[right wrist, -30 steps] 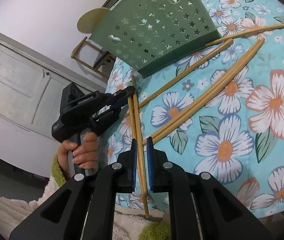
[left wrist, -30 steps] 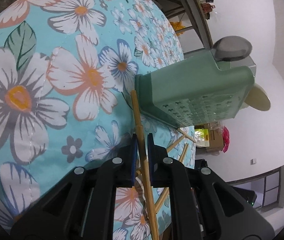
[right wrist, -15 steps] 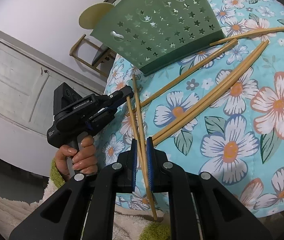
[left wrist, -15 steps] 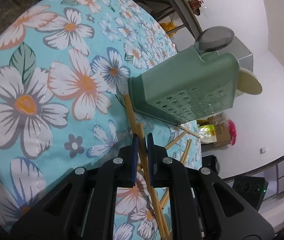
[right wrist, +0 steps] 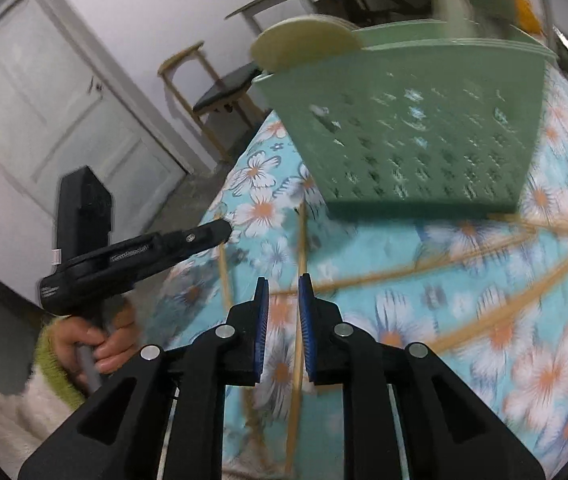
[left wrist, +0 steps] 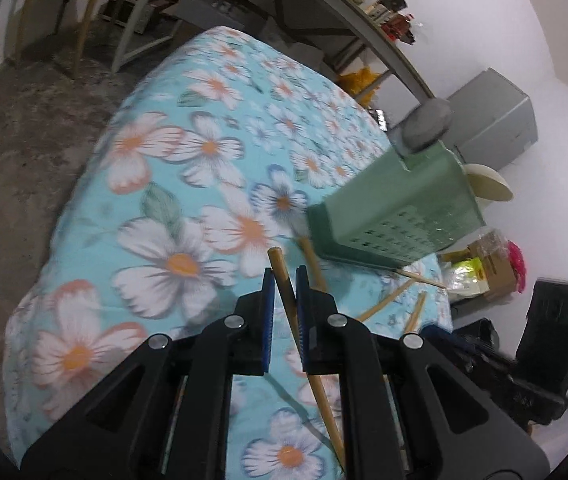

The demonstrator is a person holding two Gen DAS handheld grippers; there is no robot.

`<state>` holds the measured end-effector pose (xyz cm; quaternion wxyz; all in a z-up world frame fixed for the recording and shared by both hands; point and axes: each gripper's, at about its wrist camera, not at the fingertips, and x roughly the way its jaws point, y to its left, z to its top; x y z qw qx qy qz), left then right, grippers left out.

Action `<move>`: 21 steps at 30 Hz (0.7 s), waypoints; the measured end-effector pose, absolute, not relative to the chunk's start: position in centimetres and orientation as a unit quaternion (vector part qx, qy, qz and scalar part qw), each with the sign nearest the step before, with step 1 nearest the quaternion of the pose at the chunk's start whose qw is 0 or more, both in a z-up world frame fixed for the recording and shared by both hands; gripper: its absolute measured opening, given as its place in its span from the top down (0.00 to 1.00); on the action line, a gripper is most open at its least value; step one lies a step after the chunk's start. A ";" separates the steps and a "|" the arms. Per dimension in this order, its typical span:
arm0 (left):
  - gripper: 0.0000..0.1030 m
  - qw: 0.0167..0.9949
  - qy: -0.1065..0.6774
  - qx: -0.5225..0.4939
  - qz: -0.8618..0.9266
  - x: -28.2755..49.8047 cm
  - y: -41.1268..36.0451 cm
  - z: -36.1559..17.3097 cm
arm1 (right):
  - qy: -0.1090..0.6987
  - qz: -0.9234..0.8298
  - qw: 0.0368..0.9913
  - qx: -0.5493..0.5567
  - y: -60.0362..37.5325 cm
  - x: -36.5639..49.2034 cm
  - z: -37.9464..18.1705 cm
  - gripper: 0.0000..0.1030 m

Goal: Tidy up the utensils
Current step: 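Lift the wooden chopsticks upright with both tools, then drop the left tool's chopstick into the green holder while the right tool carries its chopstick over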

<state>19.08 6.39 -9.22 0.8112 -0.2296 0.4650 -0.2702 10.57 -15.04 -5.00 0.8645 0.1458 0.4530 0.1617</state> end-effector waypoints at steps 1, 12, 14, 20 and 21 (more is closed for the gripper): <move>0.90 0.813 0.464 -0.229 -0.267 19.0 6.8 -9.3 | 0.454 0.161 0.866 0.131 -14.5 11.2 -5.0 0.85; 0.89 0.811 0.466 -0.232 -0.268 19.2 8.0 -10.3 | 0.477 0.116 0.870 -0.042 -8.5 17.3 -8.6 0.85; 0.89 0.809 0.467 -0.233 -0.270 19.3 8.1 -10.5 | 0.481 0.107 0.868 -0.054 -8.1 17.7 -9.0 0.85; 0.89 0.807 0.469 -0.236 -0.271 19.4 8.0 -10.9 | 0.493 0.092 0.864 -0.051 -7.8 18.7 -9.6 0.85; 0.89 0.807 0.470 -0.236 -0.270 19.4 8.0 -10.9 | 0.493 0.091 0.864 -0.049 -7.8 18.7 -9.6 0.85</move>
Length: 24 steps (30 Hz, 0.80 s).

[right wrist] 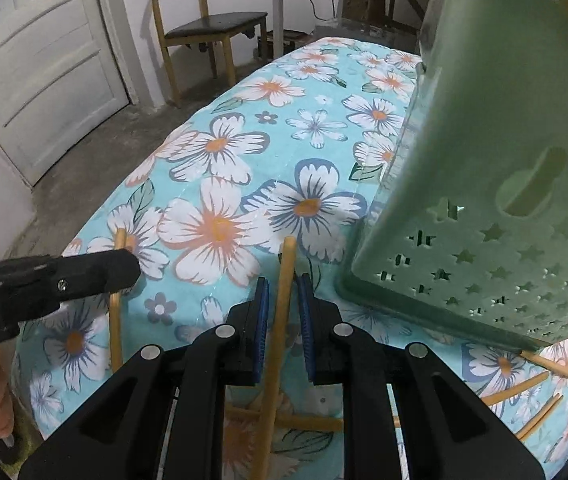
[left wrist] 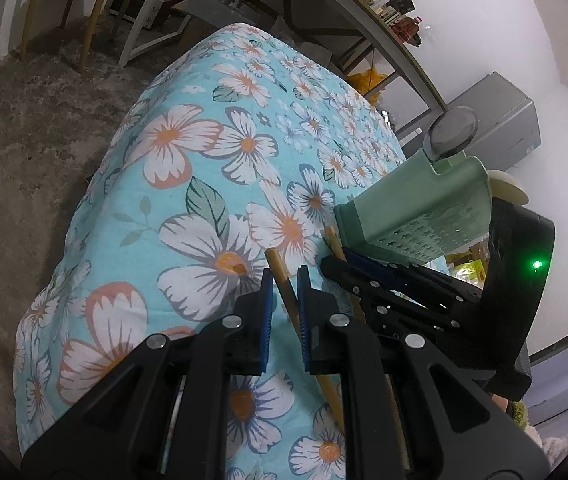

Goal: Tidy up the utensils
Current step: 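Drop the left tool's chopstick into the green holder while the right tool carries its chopstick over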

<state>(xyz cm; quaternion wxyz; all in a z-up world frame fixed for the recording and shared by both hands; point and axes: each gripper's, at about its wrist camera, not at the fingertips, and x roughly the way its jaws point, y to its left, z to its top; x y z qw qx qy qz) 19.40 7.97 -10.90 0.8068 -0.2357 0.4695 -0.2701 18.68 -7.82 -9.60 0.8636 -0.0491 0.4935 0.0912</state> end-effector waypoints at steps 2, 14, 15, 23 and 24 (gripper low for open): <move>0.89 0.807 0.470 -0.235 -0.269 19.4 7.9 -11.0 | 0.494 0.092 0.863 -0.042 -8.0 19.2 -9.6 0.91; 0.92 0.825 0.429 -0.221 -0.293 17.8 7.3 -6.8 | 0.382 0.096 0.918 0.042 -13.0 14.0 0.2 0.93; 0.92 0.829 0.421 -0.218 -0.298 17.4 7.1 -6.0 | 0.364 0.090 0.926 0.046 -13.8 13.0 1.4 0.93; 0.95 0.848 0.358 -0.187 -0.342 14.8 5.4 -0.1 | 0.266 0.045 0.960 0.073 -18.9 5.9 6.9 0.93; 0.95 0.851 0.349 -0.180 -0.348 14.3 5.1 0.8 | 0.261 0.042 0.961 0.076 -19.2 5.4 7.1 0.93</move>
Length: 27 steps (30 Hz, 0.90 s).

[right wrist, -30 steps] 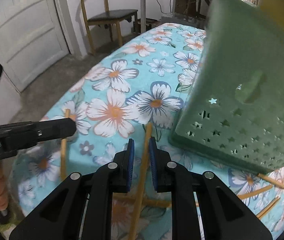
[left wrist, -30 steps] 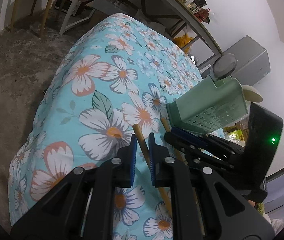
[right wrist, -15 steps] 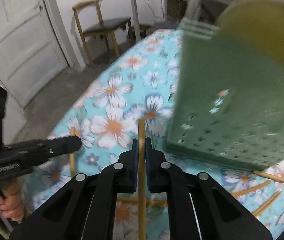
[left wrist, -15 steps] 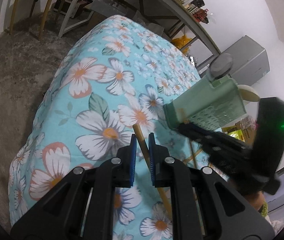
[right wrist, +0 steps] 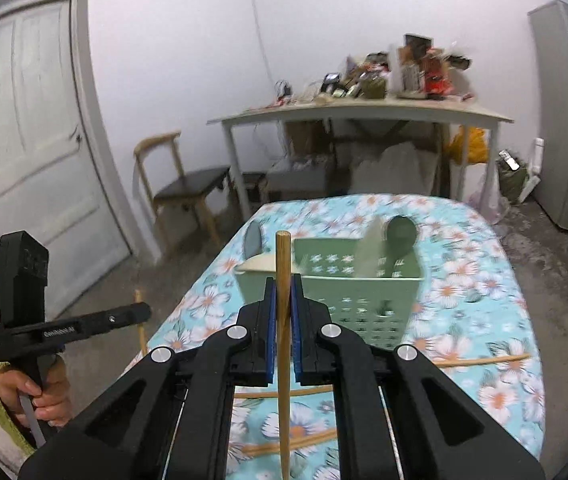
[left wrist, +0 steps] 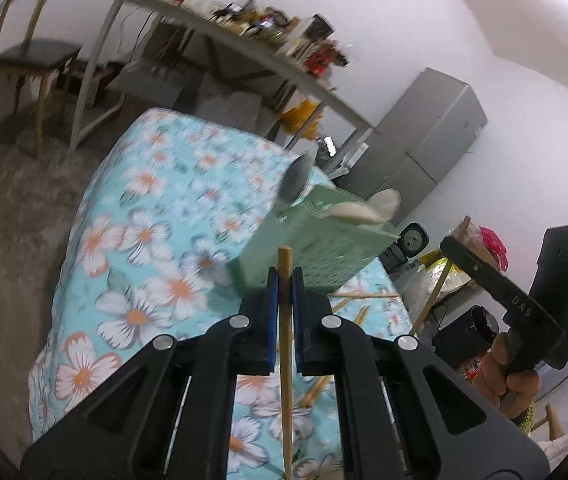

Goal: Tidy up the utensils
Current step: 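Drop the left tool's chopstick into the green holder while the right tool carries its chopstick over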

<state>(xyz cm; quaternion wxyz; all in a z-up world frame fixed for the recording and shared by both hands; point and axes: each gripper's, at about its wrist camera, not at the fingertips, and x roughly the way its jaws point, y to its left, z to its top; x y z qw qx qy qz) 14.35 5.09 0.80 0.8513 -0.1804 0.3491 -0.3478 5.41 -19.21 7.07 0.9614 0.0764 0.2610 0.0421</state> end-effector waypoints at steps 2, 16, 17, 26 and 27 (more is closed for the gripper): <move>0.95 0.853 0.338 -0.173 -0.358 13.9 4.6 2.0 | 0.250 0.032 0.964 0.086 -20.1 4.2 7.4 0.93; 0.95 0.877 0.115 -0.156 -0.439 11.6 0.8 16.6 | 0.227 0.009 0.963 0.142 -24.2 0.5 6.8 0.93; 0.95 0.882 0.093 -0.153 -0.436 11.6 0.4 17.4 | 0.227 0.009 0.963 0.143 -24.3 0.5 6.7 0.93; 0.95 0.907 0.055 -0.146 -0.392 16.7 -4.9 18.5 | 0.226 0.023 0.961 0.156 -25.1 1.2 6.4 0.93; 0.95 0.910 0.056 -0.144 -0.384 17.5 -5.5 18.1 | 0.227 0.024 0.961 0.157 -25.2 1.4 6.3 0.93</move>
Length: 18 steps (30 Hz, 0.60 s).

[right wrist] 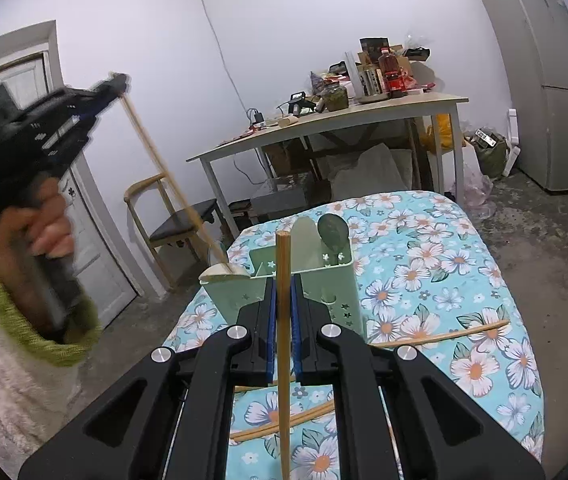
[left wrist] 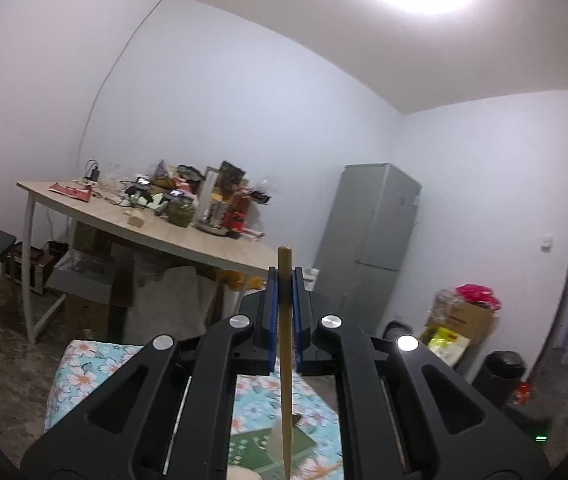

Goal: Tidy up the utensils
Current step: 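Drop the left tool's chopstick into the green holder while the right tool carries its chopstick over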

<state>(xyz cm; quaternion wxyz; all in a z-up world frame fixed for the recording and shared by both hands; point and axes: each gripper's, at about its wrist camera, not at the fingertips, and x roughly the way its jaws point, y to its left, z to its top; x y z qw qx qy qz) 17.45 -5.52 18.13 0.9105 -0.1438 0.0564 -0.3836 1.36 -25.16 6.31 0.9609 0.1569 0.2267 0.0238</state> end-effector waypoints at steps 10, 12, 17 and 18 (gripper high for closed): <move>0.95 0.930 0.106 -0.118 -0.332 23.2 -9.3 13.6 | 0.236 0.033 0.956 0.173 -26.0 2.4 5.4 0.93; 0.95 0.929 0.124 -0.116 -0.328 23.6 -9.5 12.3 | 0.239 0.033 0.955 0.175 -26.2 2.7 5.2 0.93; 0.94 0.927 0.158 -0.108 -0.322 24.2 -9.5 10.3 | 0.243 0.030 0.953 0.179 -26.5 2.9 5.0 0.93; 0.92 0.926 0.160 -0.107 -0.324 24.2 -9.5 10.2 | 0.243 0.030 0.953 0.179 -26.5 2.9 5.0 0.93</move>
